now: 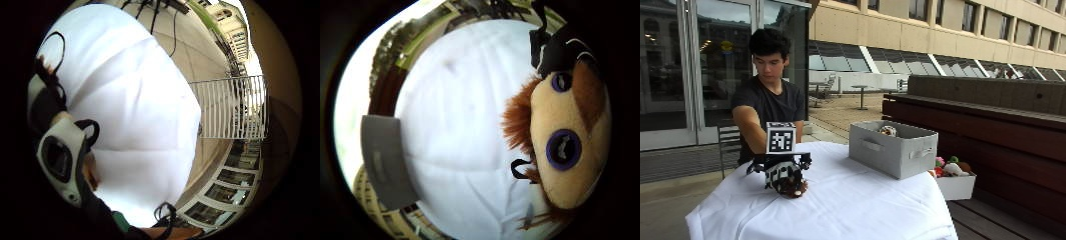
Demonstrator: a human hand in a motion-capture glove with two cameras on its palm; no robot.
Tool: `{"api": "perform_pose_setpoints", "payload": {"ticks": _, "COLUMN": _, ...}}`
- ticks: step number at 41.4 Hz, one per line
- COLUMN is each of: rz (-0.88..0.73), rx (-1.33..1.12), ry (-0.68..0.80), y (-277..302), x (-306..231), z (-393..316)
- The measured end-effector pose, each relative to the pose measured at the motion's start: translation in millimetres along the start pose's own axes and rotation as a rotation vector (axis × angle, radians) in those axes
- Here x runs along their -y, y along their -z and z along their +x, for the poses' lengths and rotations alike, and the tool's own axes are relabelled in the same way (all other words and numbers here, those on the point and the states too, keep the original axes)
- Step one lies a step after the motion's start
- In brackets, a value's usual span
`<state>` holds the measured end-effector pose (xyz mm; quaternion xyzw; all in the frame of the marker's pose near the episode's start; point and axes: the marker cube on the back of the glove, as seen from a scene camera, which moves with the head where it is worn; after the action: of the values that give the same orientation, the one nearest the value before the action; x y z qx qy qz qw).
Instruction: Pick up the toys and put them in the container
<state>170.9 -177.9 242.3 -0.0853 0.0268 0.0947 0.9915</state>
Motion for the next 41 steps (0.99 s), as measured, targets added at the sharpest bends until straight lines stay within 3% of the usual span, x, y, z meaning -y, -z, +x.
{"api": "perform_pose_setpoints", "payload": {"ticks": 6, "rz": 0.131, "rx": 0.007, "ry": -0.059, "y": 37.8, "x": -0.5, "z": -2.0}}
{"api": "perform_pose_setpoints", "payload": {"ticks": 12, "rz": 0.167, "rx": 0.005, "ry": -0.078, "y": 112.9, "x": -8.8, "z": -8.0}}
{"api": "perform_pose_setpoints", "payload": {"ticks": 22, "rz": 0.306, "rx": 0.028, "ry": -0.004, "y": 235.5, "x": -38.0, "z": -40.3}}
{"api": "perform_pose_setpoints", "payload": {"ticks": 32, "rz": 0.375, "rx": 0.072, "ry": 0.118, "y": 314.0, "x": -90.2, "z": -144.2}}
{"api": "perform_pose_setpoints", "payload": {"ticks": 41, "rz": 0.382, "rx": 0.076, "ry": 0.271, "y": 318.2, "x": -144.6, "z": -282.6}}
